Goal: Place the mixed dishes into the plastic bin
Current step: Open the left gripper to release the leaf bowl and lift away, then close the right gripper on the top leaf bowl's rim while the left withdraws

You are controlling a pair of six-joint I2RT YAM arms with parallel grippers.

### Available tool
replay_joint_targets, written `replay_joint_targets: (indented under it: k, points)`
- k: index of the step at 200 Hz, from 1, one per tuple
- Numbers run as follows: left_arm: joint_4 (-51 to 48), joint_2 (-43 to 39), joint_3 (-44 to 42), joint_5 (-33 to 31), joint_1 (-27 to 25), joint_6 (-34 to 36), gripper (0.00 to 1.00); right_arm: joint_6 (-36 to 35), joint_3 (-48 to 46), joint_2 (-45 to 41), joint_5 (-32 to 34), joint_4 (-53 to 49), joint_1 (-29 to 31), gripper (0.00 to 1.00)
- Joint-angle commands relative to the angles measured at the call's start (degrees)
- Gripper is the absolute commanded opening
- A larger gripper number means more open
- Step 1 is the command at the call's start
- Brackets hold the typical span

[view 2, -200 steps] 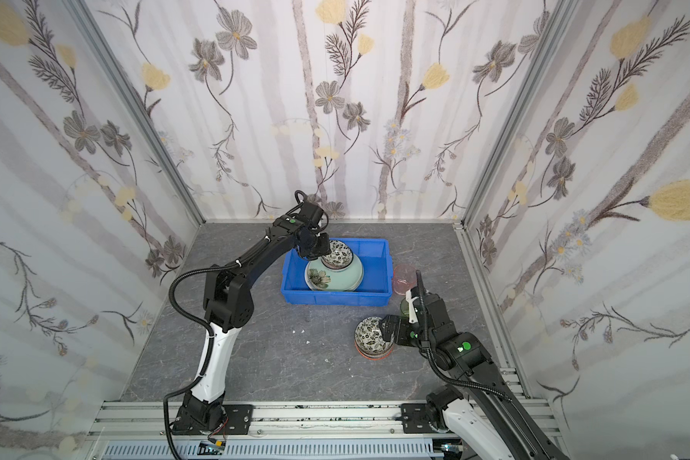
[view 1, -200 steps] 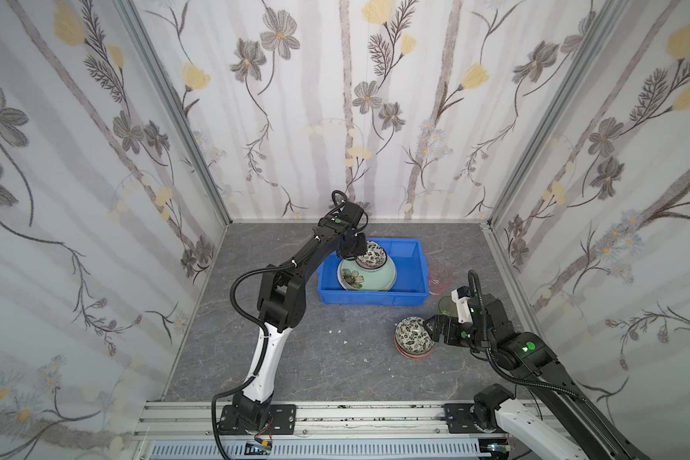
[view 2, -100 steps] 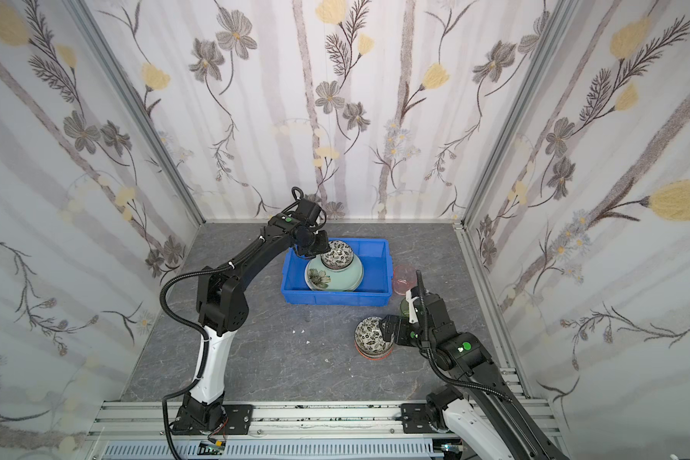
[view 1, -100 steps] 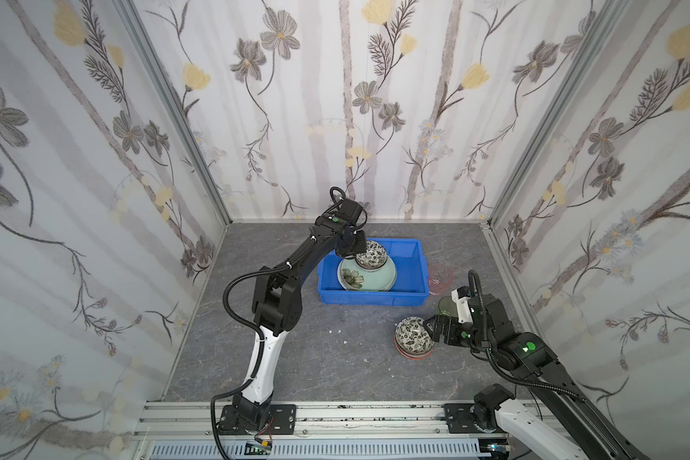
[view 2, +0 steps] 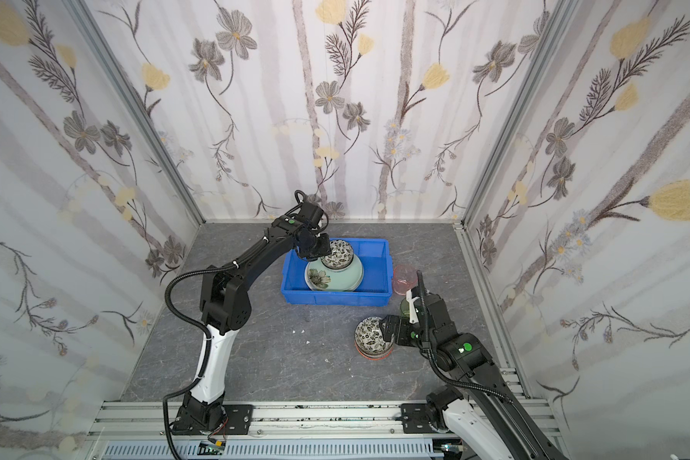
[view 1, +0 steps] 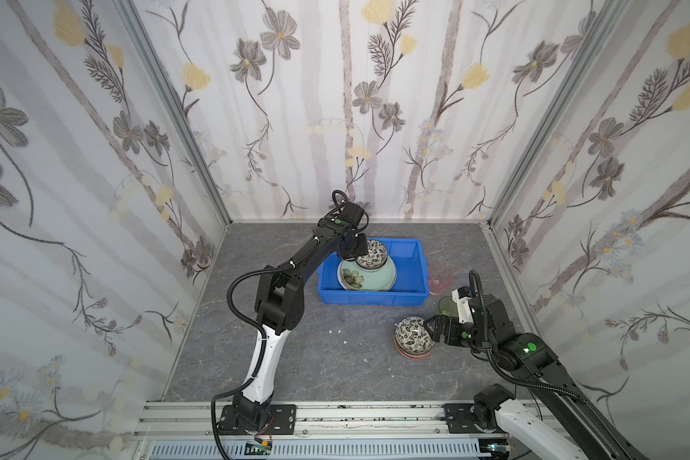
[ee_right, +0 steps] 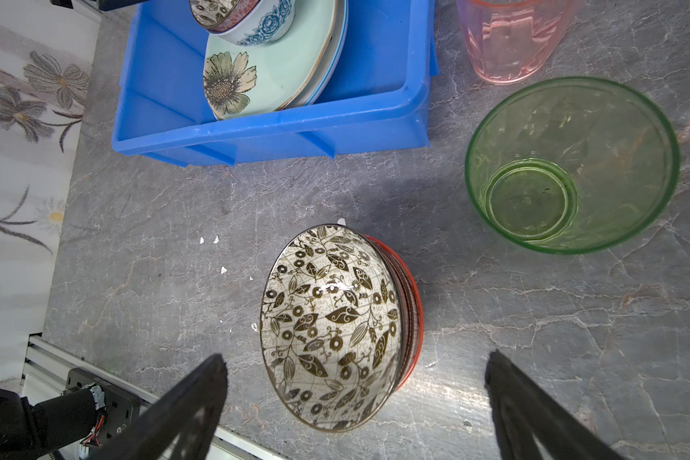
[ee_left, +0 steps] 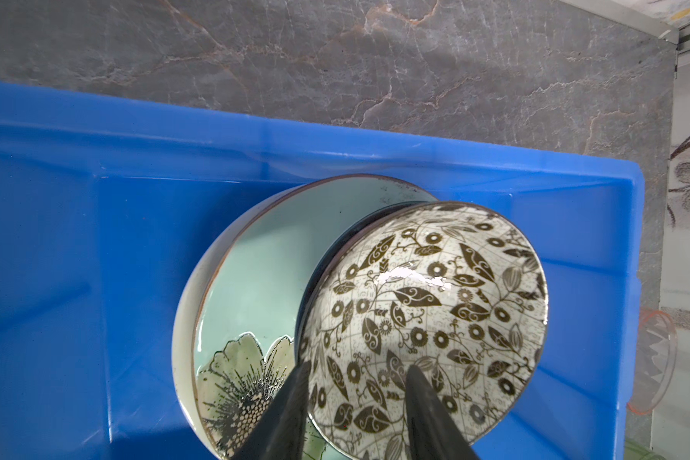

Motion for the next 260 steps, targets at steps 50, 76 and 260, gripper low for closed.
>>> replay_joint_targets:
  k: [50,76,260]
  points:
    - [0.04,-1.62,1.23,0.53,-0.05,0.66,0.44,0.33,0.39,0.71,-0.27,0.98,-0.03,1.0]
    - [0.08,-3.39,1.17,0.68,-0.2,0.71,0.5,1.1,0.5,1.49,0.69,1.01,-0.11,1.0]
    - [7.45,-35.92,-32.65,-7.47,-3.27,3.61,1.0,-3.77,2.15,16.35,3.11,1.55,-0.06,0.57]
